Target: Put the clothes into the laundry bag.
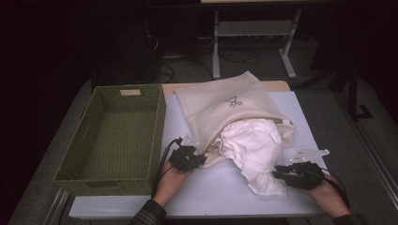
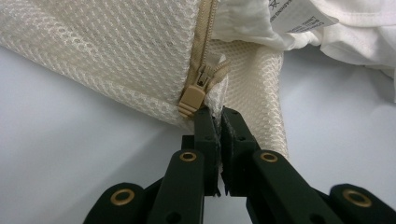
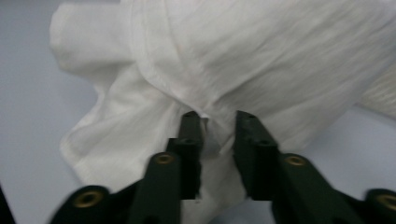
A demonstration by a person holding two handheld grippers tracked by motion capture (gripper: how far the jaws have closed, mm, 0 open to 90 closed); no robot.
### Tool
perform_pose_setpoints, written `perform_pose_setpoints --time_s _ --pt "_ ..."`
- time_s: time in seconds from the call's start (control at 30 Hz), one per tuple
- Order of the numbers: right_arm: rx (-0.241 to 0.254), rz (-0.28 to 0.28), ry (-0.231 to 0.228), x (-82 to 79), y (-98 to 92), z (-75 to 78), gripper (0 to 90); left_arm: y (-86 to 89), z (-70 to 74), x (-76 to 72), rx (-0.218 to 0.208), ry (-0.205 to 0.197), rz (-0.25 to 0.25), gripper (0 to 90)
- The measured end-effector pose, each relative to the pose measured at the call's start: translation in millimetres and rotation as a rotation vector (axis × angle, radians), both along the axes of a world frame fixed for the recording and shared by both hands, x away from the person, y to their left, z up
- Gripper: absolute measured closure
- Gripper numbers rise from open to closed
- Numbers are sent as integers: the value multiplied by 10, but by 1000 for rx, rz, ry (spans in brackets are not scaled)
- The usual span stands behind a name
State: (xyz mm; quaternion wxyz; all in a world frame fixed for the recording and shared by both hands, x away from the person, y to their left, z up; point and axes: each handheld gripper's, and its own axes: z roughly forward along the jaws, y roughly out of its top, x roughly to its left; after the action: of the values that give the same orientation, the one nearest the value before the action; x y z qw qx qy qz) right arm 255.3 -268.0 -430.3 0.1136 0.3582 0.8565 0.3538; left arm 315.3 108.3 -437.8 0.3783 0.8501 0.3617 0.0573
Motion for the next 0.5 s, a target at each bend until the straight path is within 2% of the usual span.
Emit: perform_pose_setpoints --time_s 0.13,0.37,0.5 --pt "25 -22 -55 71 -15 81 873 0 -2 0 5 2 1 857" --pt "51 -50 -92 295 45 141 888 4 -11 -7 7 3 5 857" --pt "62 -50 -103 482 134 155 888 -3 -11 -10 10 2 7 857"
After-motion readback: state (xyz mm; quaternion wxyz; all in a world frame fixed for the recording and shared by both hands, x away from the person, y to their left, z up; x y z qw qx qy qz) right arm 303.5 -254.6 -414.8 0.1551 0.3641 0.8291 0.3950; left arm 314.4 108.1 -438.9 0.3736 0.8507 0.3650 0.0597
